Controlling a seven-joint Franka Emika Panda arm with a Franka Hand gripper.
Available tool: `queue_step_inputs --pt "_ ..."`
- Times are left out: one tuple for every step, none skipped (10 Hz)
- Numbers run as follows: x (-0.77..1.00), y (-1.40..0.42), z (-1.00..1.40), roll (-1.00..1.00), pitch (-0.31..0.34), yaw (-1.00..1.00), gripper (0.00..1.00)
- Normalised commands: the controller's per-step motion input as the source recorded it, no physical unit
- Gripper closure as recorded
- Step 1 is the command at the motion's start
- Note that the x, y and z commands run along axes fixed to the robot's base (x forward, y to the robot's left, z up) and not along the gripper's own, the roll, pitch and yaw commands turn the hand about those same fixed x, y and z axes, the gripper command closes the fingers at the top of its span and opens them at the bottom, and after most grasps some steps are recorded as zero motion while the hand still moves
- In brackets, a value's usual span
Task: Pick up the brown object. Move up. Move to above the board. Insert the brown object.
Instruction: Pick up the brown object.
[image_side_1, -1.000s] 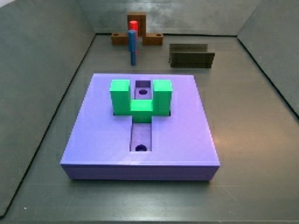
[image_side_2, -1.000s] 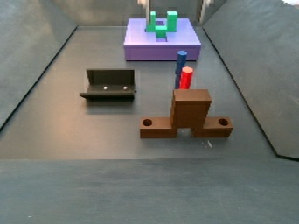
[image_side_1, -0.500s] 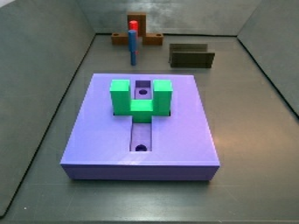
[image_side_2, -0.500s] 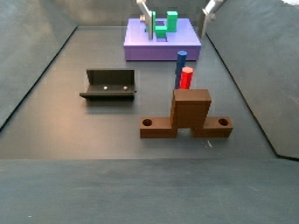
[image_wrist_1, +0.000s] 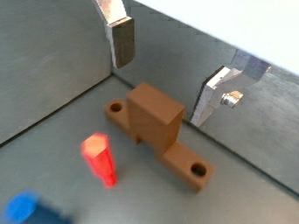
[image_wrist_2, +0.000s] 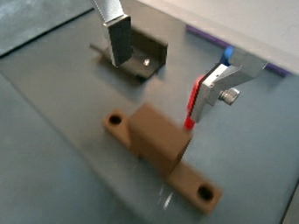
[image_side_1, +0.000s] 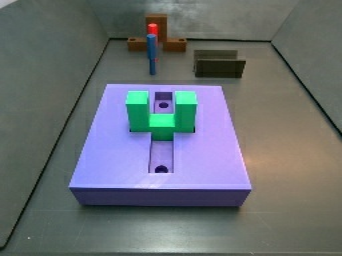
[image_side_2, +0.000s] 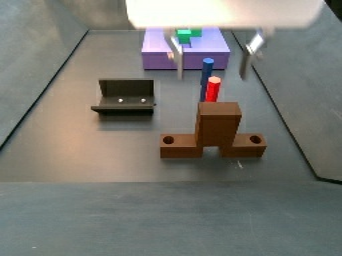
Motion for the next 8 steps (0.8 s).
queue_step_inputs --pt "-0.03 0.29 -0.28 0.03 0.000 -0.12 0.00" --pt "0.00 0.03 -0.34 0.00 0.000 -0.08 0.00" --pt "0.00 0.00 -0.29 -0.02 0.000 -0.05 0.00" --pt "-0.20 0.03 -0.39 0.00 0.000 -0.03 0.00" --pt "-0.18 0.02 -0.38 0.00 0.000 -0.01 0.00" --pt "-0.14 0.00 -0.32 0.00 0.000 0.00 0.00" --pt "-0.14 0.04 -0.26 0.10 0.000 0.00 0.00" --pt "0.00 0.00 -0.18 0.13 0.000 0.00 0.00"
